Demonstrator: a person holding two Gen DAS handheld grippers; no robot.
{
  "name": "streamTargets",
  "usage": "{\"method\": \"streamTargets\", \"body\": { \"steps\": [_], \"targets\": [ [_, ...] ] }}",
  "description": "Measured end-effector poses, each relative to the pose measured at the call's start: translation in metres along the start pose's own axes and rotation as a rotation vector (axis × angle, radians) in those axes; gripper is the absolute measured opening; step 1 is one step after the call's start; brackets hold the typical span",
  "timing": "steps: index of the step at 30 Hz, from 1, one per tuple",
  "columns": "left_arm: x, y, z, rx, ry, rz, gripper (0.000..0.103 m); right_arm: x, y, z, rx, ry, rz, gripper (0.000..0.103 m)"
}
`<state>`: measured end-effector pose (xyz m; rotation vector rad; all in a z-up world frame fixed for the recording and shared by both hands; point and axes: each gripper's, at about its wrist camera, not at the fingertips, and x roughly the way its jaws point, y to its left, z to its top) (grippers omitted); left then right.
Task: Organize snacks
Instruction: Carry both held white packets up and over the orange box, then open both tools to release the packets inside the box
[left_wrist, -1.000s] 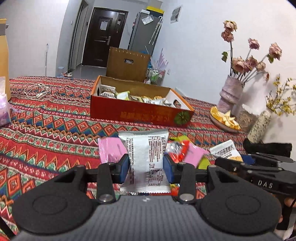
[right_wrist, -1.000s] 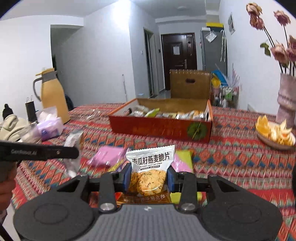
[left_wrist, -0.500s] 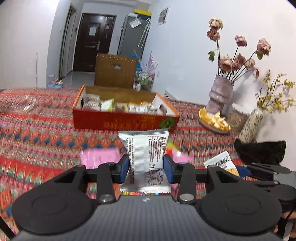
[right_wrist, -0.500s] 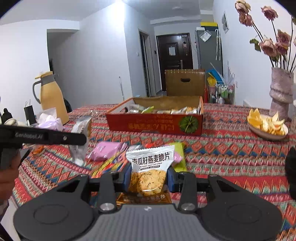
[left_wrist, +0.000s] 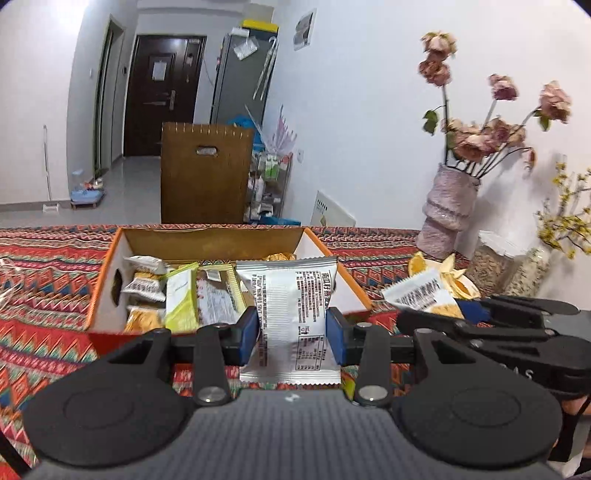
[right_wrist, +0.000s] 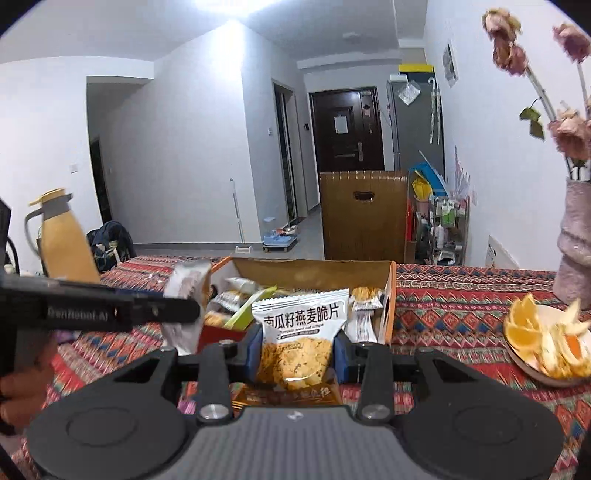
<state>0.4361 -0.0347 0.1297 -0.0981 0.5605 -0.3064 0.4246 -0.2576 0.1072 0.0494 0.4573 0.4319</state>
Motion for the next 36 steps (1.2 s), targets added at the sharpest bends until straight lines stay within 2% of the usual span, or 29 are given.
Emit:
{"method": "streamTargets", "body": {
  "steps": [4, 8, 13, 16, 23, 25, 30, 34, 36],
  "targets": [
    [0.046, 0.014, 0.027, -0.003, 0.056, 0.023, 0.039, 0.050, -0.016, 0.022, 0.039, 0.047, -0.002, 0.037],
    [0.094, 0.029, 0.047, -0.013, 0.136, 0.061, 0.039, 0.103, -0.033, 0.035, 0.061, 0.131, -0.013, 0.037],
    [0.148, 0.039, 0.047, -0.005, 0.278, 0.090, 0.040, 0.155, -0.043, 0.039, 0.026, 0.265, -0.041, 0.037],
    [0.171, 0.040, 0.040, -0.002, 0.354, 0.116, 0.040, 0.173, -0.045, 0.037, 0.001, 0.340, -0.057, 0.038],
    [0.193, 0.042, 0.021, -0.002, 0.506, 0.153, 0.041, 0.184, -0.035, 0.044, -0.072, 0.417, -0.052, 0.044],
    [0.194, 0.046, 0.019, -0.027, 0.523, 0.144, 0.042, 0.190, -0.035, 0.046, -0.083, 0.454, -0.044, 0.046],
    [0.199, 0.054, 0.021, -0.069, 0.577, 0.158, 0.052, 0.202, -0.042, 0.044, -0.031, 0.521, -0.022, 0.049],
    [0.194, 0.056, 0.025, -0.088, 0.599, 0.165, 0.071, 0.199, -0.047, 0.048, 0.002, 0.512, -0.017, 0.054],
    [0.188, 0.057, 0.028, -0.095, 0.594, 0.167, 0.073, 0.193, -0.047, 0.053, 0.008, 0.498, -0.016, 0.061]
  ]
}}
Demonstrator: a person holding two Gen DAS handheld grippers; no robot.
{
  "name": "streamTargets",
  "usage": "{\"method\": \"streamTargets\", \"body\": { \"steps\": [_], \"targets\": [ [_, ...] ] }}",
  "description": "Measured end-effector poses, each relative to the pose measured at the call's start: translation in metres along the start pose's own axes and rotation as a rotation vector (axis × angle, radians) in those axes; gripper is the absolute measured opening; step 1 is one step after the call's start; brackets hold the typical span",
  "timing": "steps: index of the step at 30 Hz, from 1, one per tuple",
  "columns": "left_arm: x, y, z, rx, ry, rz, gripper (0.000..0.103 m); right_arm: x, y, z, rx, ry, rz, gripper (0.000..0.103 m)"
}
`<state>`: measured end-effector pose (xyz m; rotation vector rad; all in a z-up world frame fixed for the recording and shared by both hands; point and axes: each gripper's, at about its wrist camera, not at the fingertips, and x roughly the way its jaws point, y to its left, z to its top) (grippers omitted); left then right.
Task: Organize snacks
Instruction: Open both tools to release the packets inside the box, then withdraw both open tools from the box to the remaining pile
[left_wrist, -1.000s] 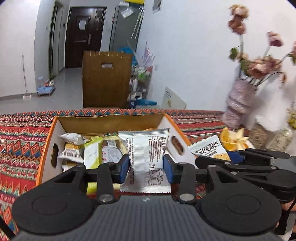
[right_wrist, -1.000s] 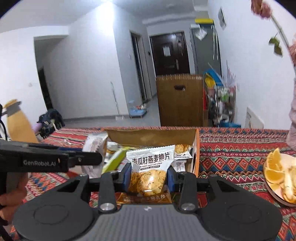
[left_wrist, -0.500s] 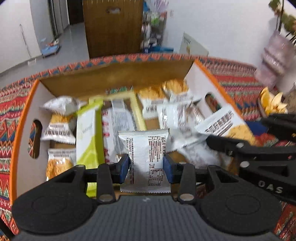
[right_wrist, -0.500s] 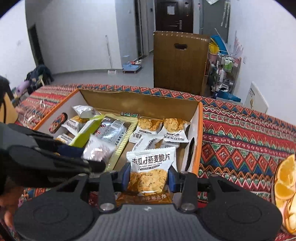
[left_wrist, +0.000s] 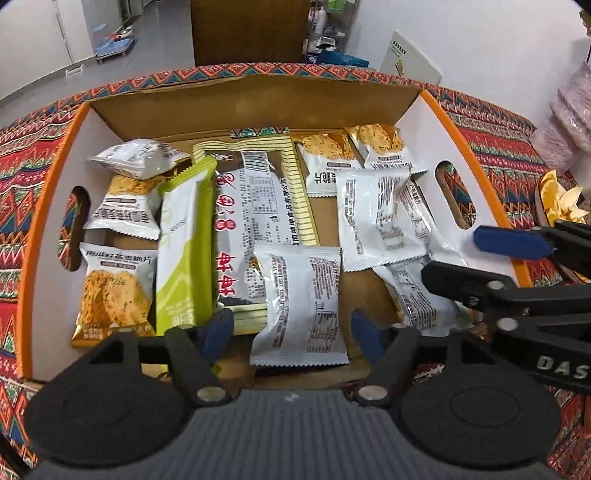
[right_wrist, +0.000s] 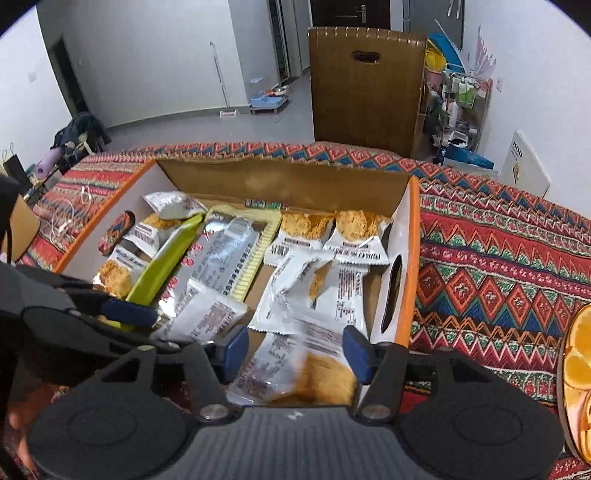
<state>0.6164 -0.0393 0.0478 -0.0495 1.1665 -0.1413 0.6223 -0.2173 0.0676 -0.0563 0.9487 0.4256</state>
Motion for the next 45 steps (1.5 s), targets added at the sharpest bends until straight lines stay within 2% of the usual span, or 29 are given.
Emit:
{"method": "streamTargets", "body": {
  "steps": [3, 8, 12, 21, 28, 33, 35, 37, 43, 45],
  "targets": [
    [-0.016, 0.000, -0.004, -0.002, -0.006, 0.001, 0.074, -0.017, 0.002, 0.003, -0.002, -0.030, -0.001, 0.062],
    [-0.058, 0.001, -0.016, 0.007, -0.063, 0.011, 0.080, -0.053, 0.014, 0.002, -0.024, -0.079, -0.010, 0.063],
    [-0.096, -0.001, -0.035, 0.017, -0.104, 0.013, 0.082, -0.089, 0.025, -0.006, -0.036, -0.131, -0.008, 0.071],
    [-0.193, 0.008, -0.103, 0.018, -0.252, 0.008, 0.085, -0.171, 0.057, -0.046, -0.087, -0.225, -0.020, 0.076],
    [-0.253, 0.020, -0.174, 0.002, -0.376, -0.011, 0.090, -0.224, 0.081, -0.096, -0.126, -0.292, -0.019, 0.083],
    [-0.272, 0.023, -0.234, 0.024, -0.461, 0.027, 0.091, -0.248, 0.098, -0.144, -0.159, -0.340, -0.016, 0.088],
    [-0.273, 0.021, -0.260, 0.033, -0.514, 0.062, 0.093, -0.253, 0.104, -0.168, -0.183, -0.369, 0.016, 0.090],
    [-0.271, 0.021, -0.285, 0.029, -0.544, 0.064, 0.094, -0.254, 0.109, -0.191, -0.195, -0.376, 0.041, 0.090],
    [-0.252, 0.026, -0.351, -0.011, -0.533, 0.020, 0.097, -0.251, 0.130, -0.259, -0.236, -0.395, -0.012, 0.090],
    [-0.241, 0.026, -0.371, 0.000, -0.537, 0.016, 0.102, -0.249, 0.135, -0.280, -0.246, -0.404, -0.025, 0.090]
  ]
}}
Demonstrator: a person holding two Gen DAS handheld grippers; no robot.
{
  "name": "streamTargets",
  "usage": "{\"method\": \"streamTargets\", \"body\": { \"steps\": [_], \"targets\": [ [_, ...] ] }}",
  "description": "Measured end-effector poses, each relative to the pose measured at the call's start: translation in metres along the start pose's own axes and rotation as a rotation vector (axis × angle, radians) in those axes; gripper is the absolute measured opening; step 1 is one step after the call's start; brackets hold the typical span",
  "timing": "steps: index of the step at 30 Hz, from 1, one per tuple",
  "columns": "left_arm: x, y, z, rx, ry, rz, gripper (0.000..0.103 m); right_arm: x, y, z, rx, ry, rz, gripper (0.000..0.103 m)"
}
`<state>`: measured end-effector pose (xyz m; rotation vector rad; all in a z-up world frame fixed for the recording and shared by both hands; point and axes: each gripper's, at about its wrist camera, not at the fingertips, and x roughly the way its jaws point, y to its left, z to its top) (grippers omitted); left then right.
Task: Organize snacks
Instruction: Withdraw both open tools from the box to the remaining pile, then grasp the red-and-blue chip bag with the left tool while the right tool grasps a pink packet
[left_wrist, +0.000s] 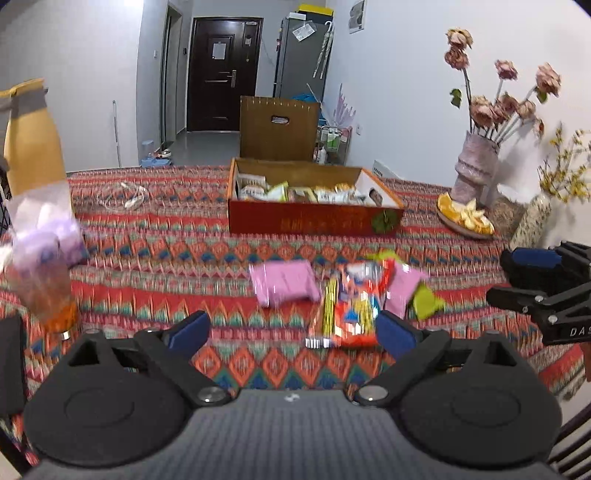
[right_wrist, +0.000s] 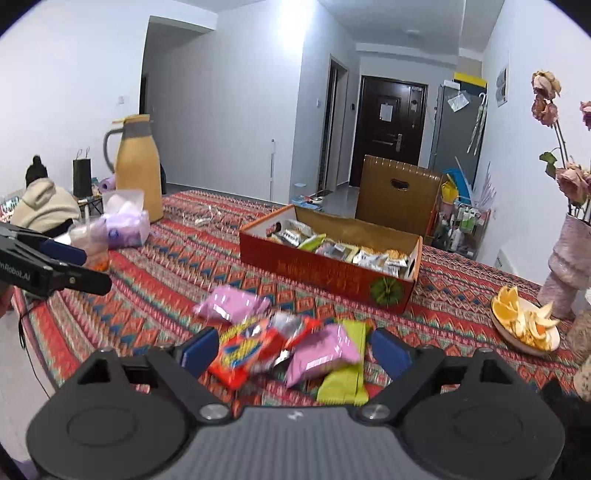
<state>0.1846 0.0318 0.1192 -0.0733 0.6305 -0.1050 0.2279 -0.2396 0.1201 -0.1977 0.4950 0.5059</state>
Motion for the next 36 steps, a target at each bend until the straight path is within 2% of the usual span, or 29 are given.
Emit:
{"method": "streamTargets", "body": {
  "steps": [2, 6, 12, 14, 17, 21, 25, 28, 31, 36],
  "targets": [
    [0.001, 0.001, -0.025, 0.021, 0.003, 0.000, 0.102, -0.007, 0.008, -0.018, -0.004, -0.026, -0.021, 0.090],
    [0.004, 0.002, -0.069, 0.005, -0.020, 0.057, 0.102, -0.017, 0.019, -0.056, 0.029, -0.052, -0.045, 0.090],
    [0.002, 0.013, -0.093, -0.024, -0.024, 0.099, 0.102, -0.019, 0.026, -0.107, 0.136, 0.012, -0.059, 0.090],
    [0.005, 0.015, -0.092, -0.011, -0.019, 0.114, 0.102, -0.018, 0.024, -0.117, 0.184, 0.029, -0.042, 0.090],
    [0.011, 0.015, -0.089, -0.018, -0.010, 0.095, 0.102, -0.013, 0.022, -0.127, 0.217, 0.053, -0.048, 0.090],
    [0.021, 0.007, -0.079, -0.003, -0.015, 0.046, 0.102, -0.008, 0.017, -0.125, 0.231, 0.046, -0.074, 0.090],
    [0.038, 0.000, -0.060, 0.002, -0.044, -0.039, 0.102, -0.003, 0.012, -0.119, 0.225, 0.022, -0.096, 0.089],
    [0.062, -0.009, -0.040, 0.022, -0.047, -0.101, 0.102, 0.006, 0.007, -0.115, 0.219, 0.031, -0.089, 0.087],
    [0.098, -0.022, -0.021, 0.044, -0.012, -0.148, 0.101, 0.014, 0.000, -0.113, 0.231, 0.040, -0.091, 0.082],
    [0.159, -0.039, 0.003, 0.062, 0.057, -0.202, 0.092, 0.025, -0.015, -0.109, 0.251, 0.061, -0.110, 0.079]
  ]
}}
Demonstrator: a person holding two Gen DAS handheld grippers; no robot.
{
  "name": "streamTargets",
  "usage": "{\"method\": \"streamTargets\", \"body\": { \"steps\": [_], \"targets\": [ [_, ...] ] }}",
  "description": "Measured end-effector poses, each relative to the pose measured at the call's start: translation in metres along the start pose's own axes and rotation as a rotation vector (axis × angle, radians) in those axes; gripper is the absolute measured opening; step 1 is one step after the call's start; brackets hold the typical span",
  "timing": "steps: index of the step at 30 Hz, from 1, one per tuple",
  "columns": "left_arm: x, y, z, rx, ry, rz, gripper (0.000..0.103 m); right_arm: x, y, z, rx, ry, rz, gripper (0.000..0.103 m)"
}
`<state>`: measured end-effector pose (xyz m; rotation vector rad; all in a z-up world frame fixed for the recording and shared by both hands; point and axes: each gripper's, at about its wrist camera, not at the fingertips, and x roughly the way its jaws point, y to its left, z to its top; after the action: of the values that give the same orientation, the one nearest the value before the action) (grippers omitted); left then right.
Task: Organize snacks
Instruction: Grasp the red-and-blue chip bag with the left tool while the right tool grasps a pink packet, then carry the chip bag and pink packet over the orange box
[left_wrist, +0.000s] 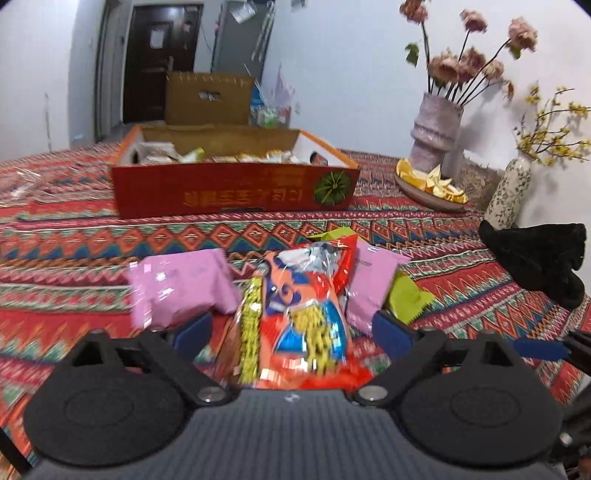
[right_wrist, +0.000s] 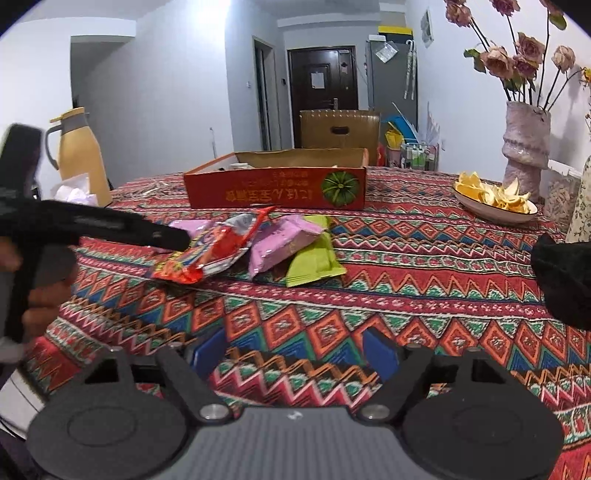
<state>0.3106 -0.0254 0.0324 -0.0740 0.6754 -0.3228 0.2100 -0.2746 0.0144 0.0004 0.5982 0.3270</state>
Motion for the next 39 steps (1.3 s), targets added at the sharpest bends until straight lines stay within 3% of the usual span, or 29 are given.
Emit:
{"method": "streamTargets", "body": {
  "steps": [4, 6, 8, 11, 18, 25, 28, 33, 39],
  "targets": [
    [0.040, 0.010, 0.011, -0.053, 0.084, -0.038, 0.087, 0.008, -0.008, 0.009, 0.013, 0.004, -0.012, 0.079],
    [0.051, 0.014, 0.013, -0.076, 0.107, -0.059, 0.080, 0.014, -0.011, 0.014, 0.021, 0.005, -0.011, 0.079],
    [0.052, 0.014, 0.013, -0.066, 0.093, -0.065, 0.061, 0.021, -0.011, 0.019, 0.030, 0.008, -0.005, 0.079],
    [0.043, 0.019, 0.011, -0.093, 0.086, -0.075, 0.055, 0.034, -0.009, 0.029, 0.032, 0.017, 0.004, 0.077],
    [-0.023, 0.050, -0.002, -0.181, -0.022, -0.003, 0.054, 0.083, 0.011, 0.060, 0.048, 0.043, 0.048, 0.075],
    [-0.054, 0.098, -0.021, -0.260, -0.020, 0.150, 0.054, 0.158, 0.037, 0.095, 0.006, 0.058, -0.001, 0.076],
    [-0.056, 0.107, -0.022, -0.276, -0.027, 0.167, 0.055, 0.176, 0.051, 0.108, -0.004, 0.054, 0.076, 0.074],
    [-0.054, 0.109, -0.019, -0.260, -0.032, 0.156, 0.054, 0.189, 0.069, 0.107, -0.083, 0.076, 0.030, 0.073],
    [-0.049, 0.099, -0.020, -0.241, -0.022, 0.167, 0.054, 0.204, 0.062, 0.104, 0.008, 0.106, 0.082, 0.070]
  ]
}}
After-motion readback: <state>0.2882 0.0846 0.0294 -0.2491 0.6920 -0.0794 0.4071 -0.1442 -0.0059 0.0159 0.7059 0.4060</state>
